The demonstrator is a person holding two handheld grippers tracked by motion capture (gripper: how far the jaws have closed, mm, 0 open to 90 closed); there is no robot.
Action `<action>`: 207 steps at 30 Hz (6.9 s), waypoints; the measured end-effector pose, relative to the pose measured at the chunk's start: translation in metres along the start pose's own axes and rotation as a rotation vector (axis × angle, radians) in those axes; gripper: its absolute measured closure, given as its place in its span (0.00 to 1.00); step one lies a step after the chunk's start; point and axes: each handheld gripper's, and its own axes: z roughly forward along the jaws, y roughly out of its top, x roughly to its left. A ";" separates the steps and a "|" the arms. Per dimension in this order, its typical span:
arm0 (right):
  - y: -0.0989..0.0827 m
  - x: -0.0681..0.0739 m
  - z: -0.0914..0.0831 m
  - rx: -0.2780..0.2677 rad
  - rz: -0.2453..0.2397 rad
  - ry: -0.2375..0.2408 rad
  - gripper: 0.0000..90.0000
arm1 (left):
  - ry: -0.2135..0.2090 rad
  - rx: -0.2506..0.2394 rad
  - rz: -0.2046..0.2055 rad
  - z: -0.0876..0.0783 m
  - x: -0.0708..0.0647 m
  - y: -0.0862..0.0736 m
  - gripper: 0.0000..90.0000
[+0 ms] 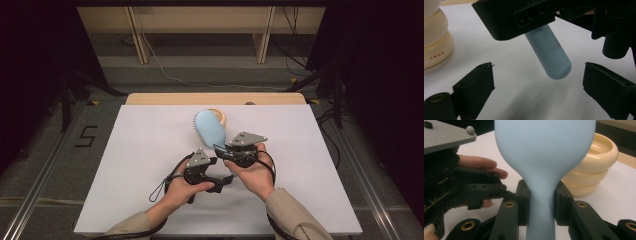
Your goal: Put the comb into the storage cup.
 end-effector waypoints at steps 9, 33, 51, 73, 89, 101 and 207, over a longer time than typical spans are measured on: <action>0.000 0.001 0.001 0.001 0.002 0.002 0.78 | 0.002 -0.004 -0.002 0.007 -0.002 0.001 0.14; 0.001 0.003 0.001 -0.008 0.001 0.005 0.78 | -0.002 -0.025 -0.009 0.016 -0.005 0.003 0.29; 0.001 0.003 0.000 -0.027 0.009 -0.006 0.78 | -0.001 -0.056 -0.062 0.018 -0.006 -0.002 0.38; 0.000 0.004 0.001 -0.029 0.023 -0.003 0.78 | -0.007 -0.099 -0.105 0.015 -0.007 -0.001 0.50; 0.000 0.002 0.000 -0.047 0.034 0.008 0.78 | -0.017 -0.114 -0.145 0.012 -0.003 0.000 0.66; 0.002 0.002 -0.001 -0.057 0.035 0.018 0.78 | -0.015 -0.106 -0.182 0.008 0.002 0.001 0.71; 0.095 0.000 -0.009 -0.165 0.020 -0.002 0.04 | -0.066 -0.081 -0.173 0.008 0.002 0.004 0.72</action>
